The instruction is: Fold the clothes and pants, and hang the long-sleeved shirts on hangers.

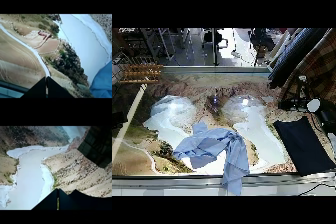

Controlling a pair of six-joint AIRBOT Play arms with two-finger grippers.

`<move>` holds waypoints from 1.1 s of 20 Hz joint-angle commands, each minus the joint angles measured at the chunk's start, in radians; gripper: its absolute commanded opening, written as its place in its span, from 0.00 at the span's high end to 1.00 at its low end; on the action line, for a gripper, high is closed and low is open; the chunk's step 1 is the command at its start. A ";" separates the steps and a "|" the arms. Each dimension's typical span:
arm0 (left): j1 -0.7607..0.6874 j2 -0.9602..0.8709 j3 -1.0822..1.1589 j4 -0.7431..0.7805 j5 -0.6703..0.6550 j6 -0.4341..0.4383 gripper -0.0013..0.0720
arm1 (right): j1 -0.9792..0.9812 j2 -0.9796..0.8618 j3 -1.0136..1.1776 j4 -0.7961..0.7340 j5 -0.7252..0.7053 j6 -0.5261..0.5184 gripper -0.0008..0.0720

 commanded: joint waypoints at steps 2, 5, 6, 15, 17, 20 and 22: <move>0.001 -0.007 0.000 0.005 0.043 0.000 0.97 | 0.001 0.001 0.000 0.000 0.000 -0.003 0.97; 0.001 -0.019 0.000 -0.003 0.047 0.000 0.97 | 0.001 0.000 0.000 0.000 0.000 -0.003 0.97; 0.001 -0.027 0.000 -0.009 0.057 0.000 0.97 | 0.001 0.001 0.000 0.000 0.000 -0.003 0.97; -0.003 -0.119 -0.001 -0.214 0.020 0.052 0.24 | -0.007 0.000 0.002 0.003 -0.010 0.001 0.97; -0.003 -0.151 -0.003 -0.340 0.012 0.053 0.02 | -0.006 -0.001 0.002 0.130 -0.020 0.036 0.97; -0.036 -0.173 -0.072 -0.553 -0.009 0.214 0.37 | -0.006 0.023 0.012 0.195 0.092 0.018 0.96; -0.118 -0.154 -0.178 -0.651 0.023 0.319 0.43 | -0.007 0.037 0.026 0.121 0.225 -0.039 0.72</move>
